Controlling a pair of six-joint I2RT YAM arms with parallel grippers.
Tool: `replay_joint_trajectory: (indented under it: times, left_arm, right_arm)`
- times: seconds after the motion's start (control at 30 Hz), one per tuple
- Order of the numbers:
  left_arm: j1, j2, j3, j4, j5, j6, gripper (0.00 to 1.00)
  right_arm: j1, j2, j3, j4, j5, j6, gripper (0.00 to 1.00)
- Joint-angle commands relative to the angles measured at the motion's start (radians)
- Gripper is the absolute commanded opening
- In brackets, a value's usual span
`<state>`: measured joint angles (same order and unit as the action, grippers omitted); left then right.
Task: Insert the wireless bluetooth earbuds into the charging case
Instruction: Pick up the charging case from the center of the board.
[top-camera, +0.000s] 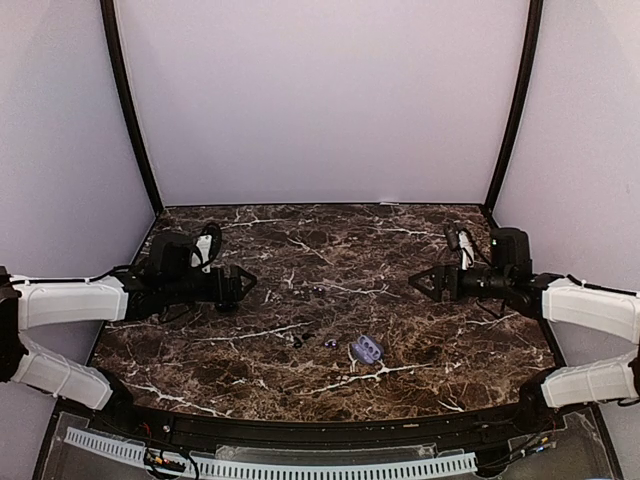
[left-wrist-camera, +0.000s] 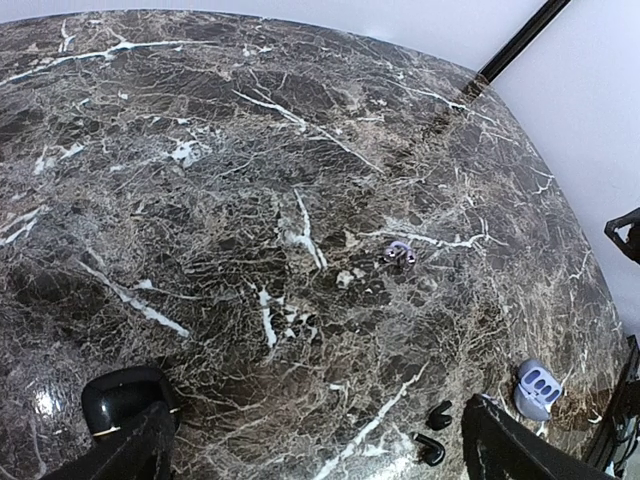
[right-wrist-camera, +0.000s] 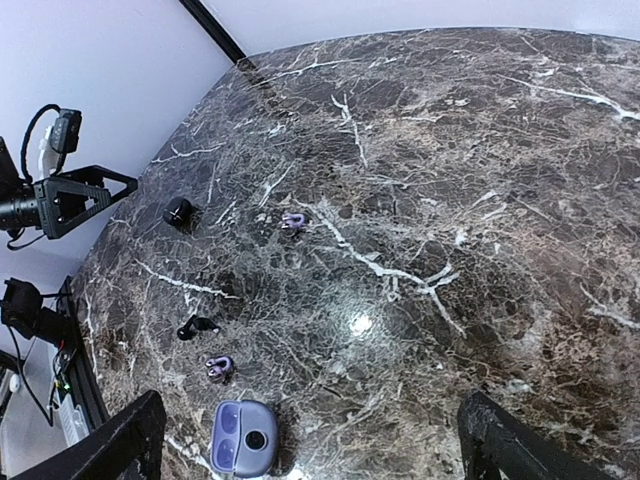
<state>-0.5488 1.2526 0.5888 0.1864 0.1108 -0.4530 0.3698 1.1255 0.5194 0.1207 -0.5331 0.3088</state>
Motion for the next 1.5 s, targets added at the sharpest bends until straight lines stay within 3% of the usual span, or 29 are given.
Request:
replay_joint_trajectory:
  times: [0.0, 0.13, 0.63, 1.17, 1.47]
  left_arm:
    - [-0.009, -0.046, 0.021, -0.013, -0.010, 0.016, 0.99]
    - [-0.021, -0.056, 0.016, -0.016, -0.002, 0.015, 0.99]
    - [-0.096, -0.062, 0.015, -0.034, -0.032, 0.029, 0.99]
    - [-0.111, -0.055, 0.006, -0.010, -0.044, 0.013, 0.99]
    - [-0.114, -0.052, 0.011, -0.012, -0.057, 0.013, 0.99]
  right_arm:
    - [0.057, -0.028, -0.020, -0.013, -0.019, 0.028, 0.99]
    - [0.156, -0.033, -0.023, -0.058, 0.029, 0.054, 0.98]
    - [0.351, 0.081, -0.015, -0.218, 0.151, 0.087, 0.73]
    - [0.417, 0.339, 0.120, -0.183, 0.129, 0.033, 0.64]
    - [0.440, 0.477, 0.214, -0.201, 0.119, -0.016, 0.54]
